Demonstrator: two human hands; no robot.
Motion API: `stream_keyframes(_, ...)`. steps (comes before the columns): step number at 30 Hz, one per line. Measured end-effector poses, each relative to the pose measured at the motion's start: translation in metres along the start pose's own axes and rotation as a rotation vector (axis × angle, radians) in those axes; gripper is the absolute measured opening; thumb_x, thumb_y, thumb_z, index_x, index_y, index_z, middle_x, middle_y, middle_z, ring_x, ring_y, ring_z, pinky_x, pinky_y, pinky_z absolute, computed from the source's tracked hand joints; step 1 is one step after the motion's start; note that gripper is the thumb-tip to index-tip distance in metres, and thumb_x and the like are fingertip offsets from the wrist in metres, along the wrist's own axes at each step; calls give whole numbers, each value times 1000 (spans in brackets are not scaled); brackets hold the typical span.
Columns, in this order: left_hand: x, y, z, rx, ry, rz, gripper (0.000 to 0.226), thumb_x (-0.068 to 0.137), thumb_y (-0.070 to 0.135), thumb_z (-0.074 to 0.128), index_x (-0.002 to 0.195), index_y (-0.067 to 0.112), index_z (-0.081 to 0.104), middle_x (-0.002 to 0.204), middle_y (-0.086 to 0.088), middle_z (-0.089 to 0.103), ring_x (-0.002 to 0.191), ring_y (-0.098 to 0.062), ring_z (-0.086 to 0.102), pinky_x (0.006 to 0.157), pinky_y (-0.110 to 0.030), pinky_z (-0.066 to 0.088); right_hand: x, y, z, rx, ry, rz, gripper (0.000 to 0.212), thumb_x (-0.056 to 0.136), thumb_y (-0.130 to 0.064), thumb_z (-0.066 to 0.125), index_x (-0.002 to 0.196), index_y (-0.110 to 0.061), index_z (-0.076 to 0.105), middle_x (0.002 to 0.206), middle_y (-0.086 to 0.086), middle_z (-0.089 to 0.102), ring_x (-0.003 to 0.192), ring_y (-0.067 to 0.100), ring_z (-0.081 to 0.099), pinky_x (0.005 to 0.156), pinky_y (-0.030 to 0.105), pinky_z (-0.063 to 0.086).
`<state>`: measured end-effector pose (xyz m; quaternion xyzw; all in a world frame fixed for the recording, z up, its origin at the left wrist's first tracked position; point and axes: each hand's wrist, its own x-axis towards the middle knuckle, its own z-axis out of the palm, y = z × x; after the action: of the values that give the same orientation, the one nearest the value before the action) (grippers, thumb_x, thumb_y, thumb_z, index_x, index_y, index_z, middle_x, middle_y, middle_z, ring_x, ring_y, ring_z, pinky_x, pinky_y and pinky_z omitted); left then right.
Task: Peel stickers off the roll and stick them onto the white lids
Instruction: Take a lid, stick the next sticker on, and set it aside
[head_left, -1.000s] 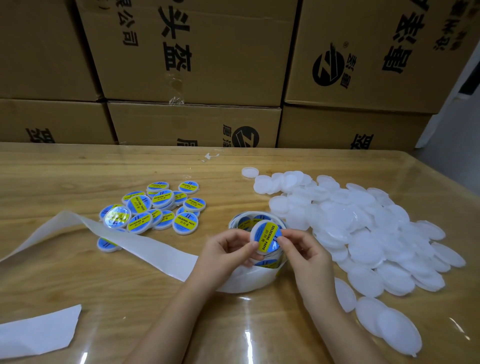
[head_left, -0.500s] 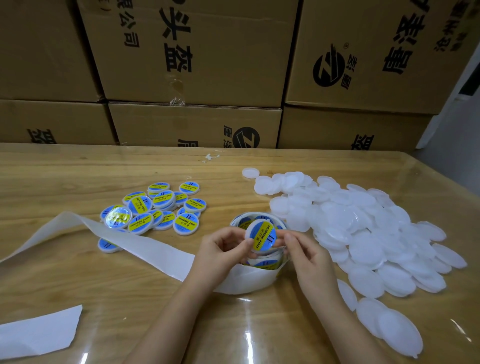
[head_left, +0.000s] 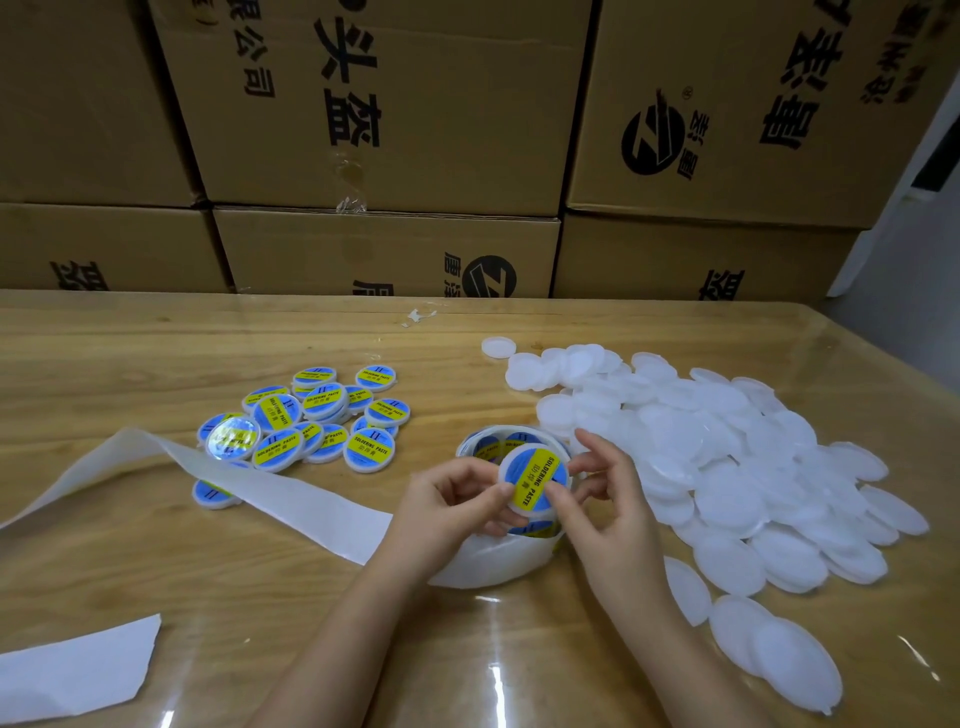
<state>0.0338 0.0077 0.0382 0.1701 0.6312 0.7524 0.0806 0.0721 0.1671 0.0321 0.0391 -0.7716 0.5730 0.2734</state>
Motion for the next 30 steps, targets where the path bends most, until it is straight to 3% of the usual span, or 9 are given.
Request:
stream_keyframes(4, -1, 1, 2, -27, -67, -40, 18, 75, 18, 66, 88, 5, 68, 72, -9, 73, 67, -18, 71, 57, -20, 53, -3, -3, 0, -58, -38, 22, 43, 73, -31, 70, 111, -45, 54, 97, -17, 63, 90, 9, 58, 82, 27, 48)
stream_keyframes(7, -2, 3, 1, -66, -59, -34, 17, 76, 20, 66, 88, 9, 72, 73, -11, 73, 67, -20, 71, 57, -20, 52, -5, -3, 0, -81, -70, 41, 48, 77, -23, 76, 112, -48, 54, 102, -24, 63, 101, 13, 57, 87, 30, 47)
stream_keyframes(11, -1, 3, -2, -98, -16, -11, 10, 81, 27, 69, 86, 20, 76, 71, -7, 72, 63, -18, 69, 57, -21, 52, -4, -5, -1, -33, -84, -5, 50, 81, -5, 70, 113, -42, 56, 94, -16, 63, 85, 10, 59, 78, 14, 46)
stream_keyframes(14, 0, 2, -3, -73, -15, -8, 13, 82, 27, 64, 87, 22, 75, 66, -5, 70, 59, -16, 66, 56, -21, 52, -2, -6, -1, 45, -59, 7, 34, 81, -15, 62, 108, -35, 61, 87, -12, 64, 77, 7, 59, 72, 10, 45)
stream_keyframes(21, -1, 2, -5, -19, -127, -9, 28, 78, 42, 67, 92, 19, 74, 67, -2, 68, 50, -14, 58, 56, -20, 48, 0, -3, -3, 142, -60, 87, 33, 90, 0, 57, 106, -29, 64, 72, 2, 60, 76, 9, 61, 70, 14, 49)
stream_keyframes(26, -3, 3, -2, 5, -198, -6, 23, 79, 36, 64, 88, 18, 75, 66, 0, 67, 46, -11, 53, 52, -17, 45, -1, -5, -2, 140, -85, 89, 33, 90, -2, 58, 110, -28, 63, 73, 7, 60, 79, 21, 62, 76, 22, 53)
stream_keyframes(30, -3, 1, 2, 47, -188, -12, 17, 83, 25, 60, 86, 18, 76, 61, -3, 60, 43, -10, 47, 46, -18, 40, -4, -6, 0, 56, -100, 43, 36, 87, -6, 64, 108, -36, 61, 73, -2, 60, 78, 16, 60, 79, 25, 51)
